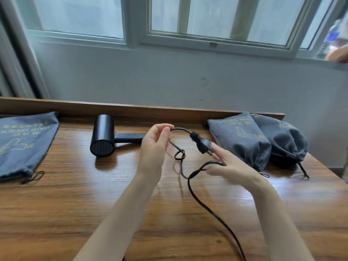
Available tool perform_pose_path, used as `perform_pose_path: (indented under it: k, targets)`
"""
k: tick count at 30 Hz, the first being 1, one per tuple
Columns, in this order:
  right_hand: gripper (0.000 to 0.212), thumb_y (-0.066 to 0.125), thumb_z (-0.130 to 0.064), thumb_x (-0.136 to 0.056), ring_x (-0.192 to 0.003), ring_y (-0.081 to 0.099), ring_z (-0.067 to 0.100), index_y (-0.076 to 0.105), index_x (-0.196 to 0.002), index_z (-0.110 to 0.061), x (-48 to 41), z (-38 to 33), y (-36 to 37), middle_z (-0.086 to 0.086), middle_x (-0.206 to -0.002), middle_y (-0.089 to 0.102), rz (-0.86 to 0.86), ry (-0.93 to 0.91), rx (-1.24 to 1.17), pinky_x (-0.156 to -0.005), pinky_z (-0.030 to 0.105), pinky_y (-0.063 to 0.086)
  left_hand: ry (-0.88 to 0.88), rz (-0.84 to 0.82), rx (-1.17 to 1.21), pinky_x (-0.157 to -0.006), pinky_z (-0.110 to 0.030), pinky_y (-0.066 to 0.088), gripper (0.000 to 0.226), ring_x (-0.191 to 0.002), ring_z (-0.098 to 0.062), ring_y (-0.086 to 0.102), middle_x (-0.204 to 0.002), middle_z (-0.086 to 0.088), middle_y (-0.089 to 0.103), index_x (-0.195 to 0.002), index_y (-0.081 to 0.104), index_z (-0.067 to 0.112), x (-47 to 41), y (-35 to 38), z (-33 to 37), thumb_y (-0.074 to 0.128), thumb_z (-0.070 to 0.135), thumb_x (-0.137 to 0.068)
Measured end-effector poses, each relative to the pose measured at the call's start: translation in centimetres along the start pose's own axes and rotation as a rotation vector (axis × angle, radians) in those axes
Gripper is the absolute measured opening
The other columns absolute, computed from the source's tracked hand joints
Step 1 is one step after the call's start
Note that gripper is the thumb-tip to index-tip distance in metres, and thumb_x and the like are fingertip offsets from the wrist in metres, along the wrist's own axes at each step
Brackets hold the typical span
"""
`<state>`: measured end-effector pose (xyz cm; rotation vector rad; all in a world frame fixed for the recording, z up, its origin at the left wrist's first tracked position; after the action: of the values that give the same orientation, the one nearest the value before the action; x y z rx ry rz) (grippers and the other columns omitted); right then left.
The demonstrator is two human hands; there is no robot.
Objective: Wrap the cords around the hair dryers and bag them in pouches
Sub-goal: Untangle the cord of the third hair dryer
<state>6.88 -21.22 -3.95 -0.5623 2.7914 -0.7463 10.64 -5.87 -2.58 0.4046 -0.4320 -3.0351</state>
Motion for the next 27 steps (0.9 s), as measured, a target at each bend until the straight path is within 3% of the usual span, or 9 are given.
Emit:
perform_pose_path:
  k: [4,7,10,12,15,17,21,24,27]
  targets:
    - [0.072,0.069,-0.066,-0.064,-0.115,0.058,0.008,0.047,-0.125,-0.035,0.1,0.1,0.1,-0.008,-0.127,0.061,0.045,0.011,-0.425,-0.088,0.021,0.051,0.081,-0.085,-0.189,-0.059,-0.01,0.043,0.016,-0.061,0.002,0.05,-0.071,0.006,0.058,-0.086,0.062,0.02,0.5,1.6,2.2,0.05,0.013,-0.094]
    - [0.027,0.054,-0.04,-0.085,-0.064,0.062,0.005,0.06,-0.1,-0.018,0.1,1.2,-2.2,0.001,-0.086,0.068,0.368,0.044,-0.631,-0.047,0.012,0.043,-0.009,-0.243,-0.2,-0.064,-0.012,0.047,0.013,-0.066,-0.001,0.056,-0.072,0.004,0.063,-0.086,0.063,0.014,1.1,3.5,1.1,0.052,0.01,-0.093]
    - [0.017,0.046,-0.018,-0.094,-0.047,0.048,0.002,0.059,-0.087,-0.011,0.7,2.5,-4.2,0.002,-0.068,0.06,0.547,0.059,-0.875,-0.036,0.008,0.036,-0.356,-0.453,-0.188,-0.068,-0.022,0.055,0.019,-0.073,-0.012,0.063,-0.085,-0.008,0.067,-0.091,0.062,0.004,1.4,3.7,-3.0,0.046,0.012,-0.096]
    - [0.007,0.06,-0.019,-0.083,-0.044,0.048,0.001,0.059,-0.083,-0.012,0.9,3.2,-5.1,0.002,-0.066,0.06,0.58,0.059,-1.162,-0.037,0.007,0.039,-0.393,-0.655,-0.595,-0.069,-0.028,0.057,0.016,-0.078,-0.015,0.063,-0.099,-0.007,0.063,-0.104,0.062,0.011,1.1,2.3,-5.8,0.051,0.009,-0.094]
    - [0.051,0.089,-0.014,-0.043,-0.046,0.054,0.003,0.061,-0.086,-0.006,0.9,3.5,-6.5,0.004,-0.069,0.065,0.604,-0.072,-1.554,-0.039,0.01,0.044,-0.13,-0.991,-1.046,-0.094,-0.032,0.048,0.053,-0.116,-0.016,0.051,-0.136,0.006,0.042,-0.128,0.049,0.038,2.0,3.1,-7.9,0.064,0.012,-0.084]
    - [0.044,0.081,-0.016,-0.057,-0.047,0.055,0.003,0.057,-0.092,-0.003,1.1,4.4,-6.9,0.005,-0.071,0.066,0.715,-0.068,-1.558,-0.041,0.01,0.046,0.134,-1.077,-1.213,-0.105,-0.033,0.029,0.043,-0.131,-0.02,0.03,-0.151,0.005,0.024,-0.123,0.054,0.041,3.5,5.3,-8.3,0.059,0.017,-0.087]
    - [0.011,0.055,-0.016,-0.092,-0.066,0.061,0.007,0.058,-0.09,-0.005,2.6,7.0,-7.2,0.006,-0.089,0.061,1.054,0.065,-1.455,-0.047,0.012,0.05,0.369,-0.963,-1.192,-0.1,-0.032,0.025,0.028,-0.118,-0.017,0.044,-0.131,-0.003,0.055,-0.1,0.072,0.021,4.2,7.3,-7.6,0.051,0.037,-0.09]
    - [0.012,0.053,-0.003,-0.092,-0.067,0.063,0.008,0.06,-0.083,-0.006,4.6,7.6,-9.8,0.0,-0.076,0.067,1.232,0.011,-1.398,-0.054,0.013,0.051,-0.043,-0.668,-0.762,-0.074,-0.018,0.042,0.029,-0.068,-0.001,0.06,-0.072,-0.004,0.061,-0.07,0.061,0.015,1.1,4.1,-7.3,0.05,0.023,-0.095]
    - [0.022,0.046,0.006,-0.09,-0.068,0.058,0.008,0.06,-0.081,-0.007,6.2,7.4,-12.4,-0.002,-0.064,0.066,1.355,-0.063,-1.286,-0.061,0.013,0.052,-0.189,-0.407,-0.597,-0.062,-0.033,0.04,0.028,-0.069,-0.029,0.056,-0.068,-0.007,0.057,-0.063,0.063,0.02,-1.2,0.7,-6.7,0.051,0.017,-0.088]
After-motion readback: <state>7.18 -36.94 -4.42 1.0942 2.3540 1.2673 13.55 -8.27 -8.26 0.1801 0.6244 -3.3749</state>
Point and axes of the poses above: each hand's wrist, its own x-axis away from the middle knuckle, its own y-axis out of the palm, z = x × y, the point moved 10 cm from there along -x, towards the middle knuckle
